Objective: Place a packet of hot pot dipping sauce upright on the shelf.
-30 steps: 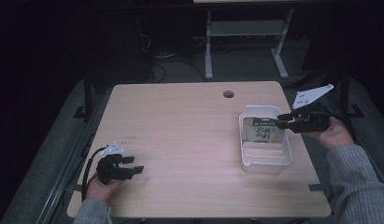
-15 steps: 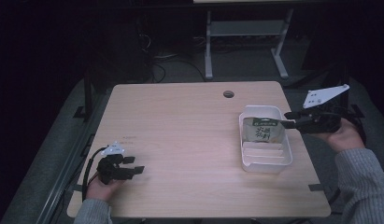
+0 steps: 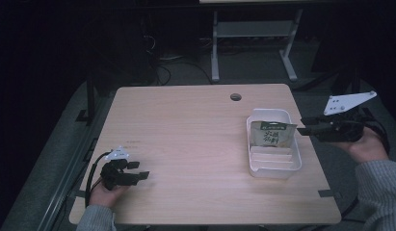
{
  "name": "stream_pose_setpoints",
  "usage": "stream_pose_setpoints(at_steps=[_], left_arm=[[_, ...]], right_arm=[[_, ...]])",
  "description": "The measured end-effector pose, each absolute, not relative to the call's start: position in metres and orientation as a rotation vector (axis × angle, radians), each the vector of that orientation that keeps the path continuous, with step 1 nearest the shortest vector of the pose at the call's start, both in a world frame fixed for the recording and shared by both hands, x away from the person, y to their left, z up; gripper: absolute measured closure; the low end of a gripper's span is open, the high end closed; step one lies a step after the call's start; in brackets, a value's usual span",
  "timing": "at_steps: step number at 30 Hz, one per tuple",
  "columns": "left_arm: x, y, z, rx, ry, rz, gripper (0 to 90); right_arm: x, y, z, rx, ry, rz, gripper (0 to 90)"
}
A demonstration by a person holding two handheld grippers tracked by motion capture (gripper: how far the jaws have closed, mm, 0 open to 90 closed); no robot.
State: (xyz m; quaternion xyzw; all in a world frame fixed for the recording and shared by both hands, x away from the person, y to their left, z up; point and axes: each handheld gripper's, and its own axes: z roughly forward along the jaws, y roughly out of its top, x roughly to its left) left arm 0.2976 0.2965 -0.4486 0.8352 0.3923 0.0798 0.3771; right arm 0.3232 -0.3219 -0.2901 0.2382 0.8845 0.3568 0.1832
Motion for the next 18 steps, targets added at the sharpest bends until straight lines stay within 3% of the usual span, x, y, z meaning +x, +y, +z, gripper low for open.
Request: stream_pose_setpoints(at_steps=[18], left_arm=[[0.297,0.296,-0.448,2.139,0.998,0.209,35.0]], right_arm=[[0.296,-0.324,-0.303,0.679,2.496,1.032,56.8]])
